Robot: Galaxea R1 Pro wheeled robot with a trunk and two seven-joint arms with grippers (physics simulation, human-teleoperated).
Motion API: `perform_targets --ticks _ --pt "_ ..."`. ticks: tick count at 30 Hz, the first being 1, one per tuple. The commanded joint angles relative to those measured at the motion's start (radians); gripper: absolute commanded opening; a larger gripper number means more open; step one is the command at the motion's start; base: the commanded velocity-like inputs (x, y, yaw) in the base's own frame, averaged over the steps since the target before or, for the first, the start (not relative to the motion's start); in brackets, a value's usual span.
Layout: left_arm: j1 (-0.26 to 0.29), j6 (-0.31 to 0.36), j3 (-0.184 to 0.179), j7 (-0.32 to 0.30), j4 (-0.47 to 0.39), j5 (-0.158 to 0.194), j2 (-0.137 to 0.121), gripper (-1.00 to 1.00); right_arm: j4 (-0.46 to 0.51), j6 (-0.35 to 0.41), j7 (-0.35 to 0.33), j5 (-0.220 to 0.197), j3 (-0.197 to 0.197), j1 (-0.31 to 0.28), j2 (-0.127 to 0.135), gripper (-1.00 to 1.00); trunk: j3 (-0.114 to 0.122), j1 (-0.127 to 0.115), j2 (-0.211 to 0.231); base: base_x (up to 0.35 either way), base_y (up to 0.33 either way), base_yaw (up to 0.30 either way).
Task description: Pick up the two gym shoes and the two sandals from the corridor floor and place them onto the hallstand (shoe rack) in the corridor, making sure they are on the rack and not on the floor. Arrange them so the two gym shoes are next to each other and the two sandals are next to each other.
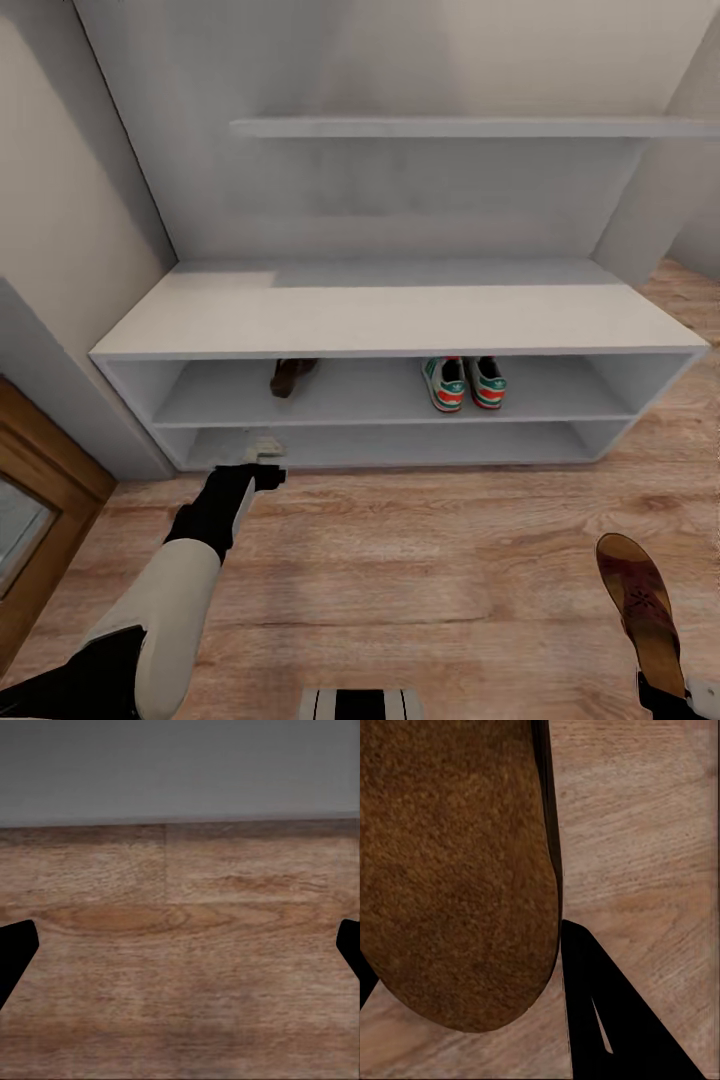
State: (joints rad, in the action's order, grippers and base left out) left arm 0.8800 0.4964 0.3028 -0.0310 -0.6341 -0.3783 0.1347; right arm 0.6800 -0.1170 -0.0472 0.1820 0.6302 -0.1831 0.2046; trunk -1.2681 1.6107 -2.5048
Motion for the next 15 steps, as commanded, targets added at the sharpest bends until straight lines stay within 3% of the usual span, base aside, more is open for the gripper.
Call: perform_targets --ticks 1,9,15 --pt "-0.016 -0.012 0.005 -0.004 -0.002 -0.002 0.001 1.0 0.0 -0.003 -0.002 0.007 0.005 -0.001 -0.001 -1.0 -0.001 -0.001 0.0 -0.303 0.0 0.0" --pt "-0.135 -0.11 0.005 -0.009 -0.003 0.004 -0.01 1.0 -0.002 -0.003 -0.002 0.007 0.005 -0.001 -0.003 -1.0 -0.001 -0.001 0.0 -0.186 0.0 0.0" --pt "-0.216 -0.258 0.0 -0.056 -0.003 0.003 -0.018 1.0 -0.002 -0.004 -0.002 0.007 0.003 -0.001 -0.005 -1.0 -0.001 -0.001 0.0 -0.032 0.0 0.0"
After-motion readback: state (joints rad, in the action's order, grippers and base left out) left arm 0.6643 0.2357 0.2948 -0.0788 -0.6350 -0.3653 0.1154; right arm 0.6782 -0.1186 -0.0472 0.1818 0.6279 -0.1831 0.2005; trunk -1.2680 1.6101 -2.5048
